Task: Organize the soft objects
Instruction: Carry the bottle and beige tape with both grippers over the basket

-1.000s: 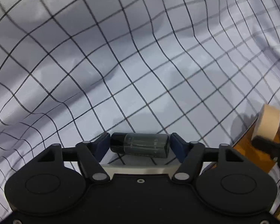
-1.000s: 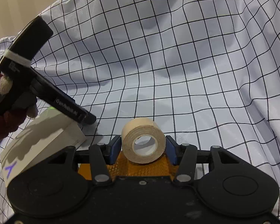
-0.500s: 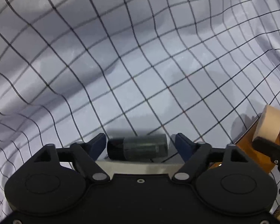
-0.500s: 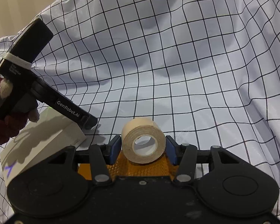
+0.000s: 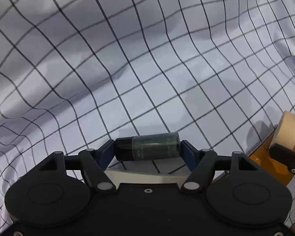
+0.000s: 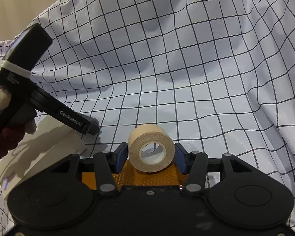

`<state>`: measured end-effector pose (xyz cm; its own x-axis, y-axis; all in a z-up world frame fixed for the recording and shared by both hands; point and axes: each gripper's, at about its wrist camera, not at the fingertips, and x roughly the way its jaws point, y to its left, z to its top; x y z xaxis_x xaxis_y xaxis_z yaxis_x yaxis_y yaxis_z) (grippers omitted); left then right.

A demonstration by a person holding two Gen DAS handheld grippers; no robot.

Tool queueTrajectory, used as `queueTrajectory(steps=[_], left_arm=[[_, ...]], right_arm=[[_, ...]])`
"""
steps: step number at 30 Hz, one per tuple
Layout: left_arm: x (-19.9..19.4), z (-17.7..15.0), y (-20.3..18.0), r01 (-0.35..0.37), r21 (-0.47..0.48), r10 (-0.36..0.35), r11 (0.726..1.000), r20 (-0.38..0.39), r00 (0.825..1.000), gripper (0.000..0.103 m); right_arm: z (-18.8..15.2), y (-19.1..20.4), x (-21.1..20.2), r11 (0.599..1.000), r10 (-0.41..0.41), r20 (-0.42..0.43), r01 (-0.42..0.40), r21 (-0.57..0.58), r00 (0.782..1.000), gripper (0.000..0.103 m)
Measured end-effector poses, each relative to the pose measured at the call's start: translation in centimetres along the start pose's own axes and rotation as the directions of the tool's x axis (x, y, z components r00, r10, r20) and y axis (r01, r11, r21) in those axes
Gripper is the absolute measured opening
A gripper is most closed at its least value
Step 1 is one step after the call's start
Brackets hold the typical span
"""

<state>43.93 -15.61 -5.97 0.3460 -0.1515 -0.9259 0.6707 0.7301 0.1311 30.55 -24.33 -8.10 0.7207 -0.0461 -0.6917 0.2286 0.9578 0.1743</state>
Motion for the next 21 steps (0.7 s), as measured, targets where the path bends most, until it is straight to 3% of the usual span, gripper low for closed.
queueTrajectory(steps=[7, 21], left_arm=[[-3.5, 0.4, -0.8, -0.019, -0.039, 0.024, 0.999, 0.11, 0.994, 0.067], [-12.9, -5.4, -4.7, -0.033, -0.15, 0.072, 0.988, 0.264, 0.962, 0.067]], right_arm=[[0.3, -0.3, -0.9, 1.0, -0.022, 0.015, 0.022, 0.013, 1.0, 0.05], [1.2, 0.1, -7.7, 1.0, -0.018, 0.102, 0.018, 0.003, 0.995, 0.05]])
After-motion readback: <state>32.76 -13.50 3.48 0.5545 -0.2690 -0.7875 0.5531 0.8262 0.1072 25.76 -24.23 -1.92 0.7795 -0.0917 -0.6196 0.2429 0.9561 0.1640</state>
